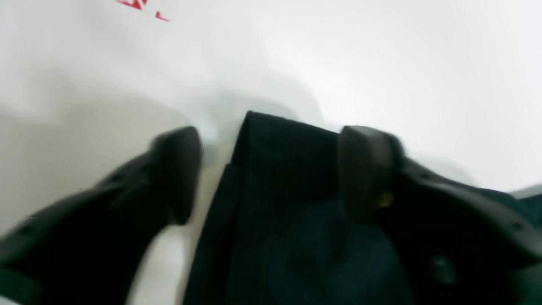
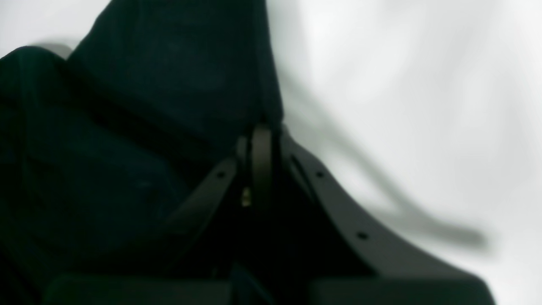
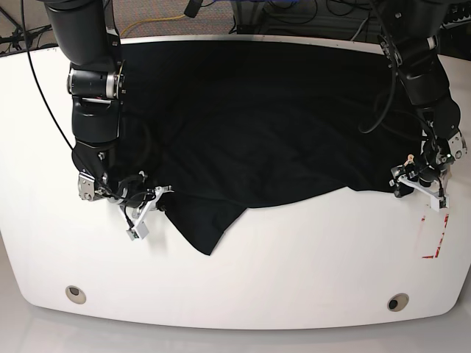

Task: Fold the T-shirt properly
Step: 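Lift the grasped edge with both grippers and fold it over the shirt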

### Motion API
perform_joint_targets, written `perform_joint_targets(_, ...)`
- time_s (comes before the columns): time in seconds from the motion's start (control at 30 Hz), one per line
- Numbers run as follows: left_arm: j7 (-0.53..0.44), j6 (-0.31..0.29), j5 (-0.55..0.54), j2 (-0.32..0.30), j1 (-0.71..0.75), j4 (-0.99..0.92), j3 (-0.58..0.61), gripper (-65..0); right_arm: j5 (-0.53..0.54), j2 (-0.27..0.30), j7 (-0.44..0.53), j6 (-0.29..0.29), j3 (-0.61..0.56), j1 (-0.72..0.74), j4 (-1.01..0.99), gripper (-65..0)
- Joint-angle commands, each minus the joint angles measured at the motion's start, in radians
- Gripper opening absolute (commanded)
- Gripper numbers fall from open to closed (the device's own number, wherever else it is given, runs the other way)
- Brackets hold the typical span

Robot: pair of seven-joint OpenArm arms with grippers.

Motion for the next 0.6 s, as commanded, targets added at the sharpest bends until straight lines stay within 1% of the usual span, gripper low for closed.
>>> perform_joint_targets(0.0,0.017,-0.007,-0.007,-0.008,-0.015,0.003,0.003,-35.3,0.01,0.01,0.01,0.002,-0.002,0.034,0.031,-65.0)
perform_joint_targets(0.03,0.017,-0.007,-0.007,-0.008,-0.015,0.003,0.003,-44.3,0.01,0.01,0.007,0.002,-0.002,0.033,0.054,-65.0)
perform_joint_targets(0.13,0.015,-0.007,-0.007,-0.009,-0.015,0.003,0.003,-65.0,0.01,0.01,0.005,0.002,-0.002,0.026,0.109,-65.0)
perform_joint_targets(0.27,0.017,-0.007,-0.007,-0.009,-0.018,0.025,0.002,-65.0,0.01,0.01,-0.044,0.002,-0.002,0.033,0.141,-65.0)
perform_joint_targets(0.37,0.023,-0.013,-0.007,-0.009,-0.022,0.089,0.0,-65.0,0.01,0.01,-0.095,0.002,0.001,0.028,0.213,-65.0)
perform_joint_targets(0.43,0.044,-0.042,-0.007,-0.009,-0.022,0.137,-0.001,-65.0,0.01,0.013,-0.133,0.002,0.004,0.022,0.279,-65.0)
perform_joint_targets(0.5,0.083,-0.082,-0.007,-0.008,-0.021,0.191,-0.001,-65.0,0.019,0.033,-0.19,0.002,0.004,-0.006,0.354,-65.0)
perform_joint_targets(0.57,0.109,-0.11,-0.009,-0.006,-0.021,0.234,-0.003,-65.0,0.022,0.04,-0.233,0.002,0.006,-0.026,0.428,-65.0)
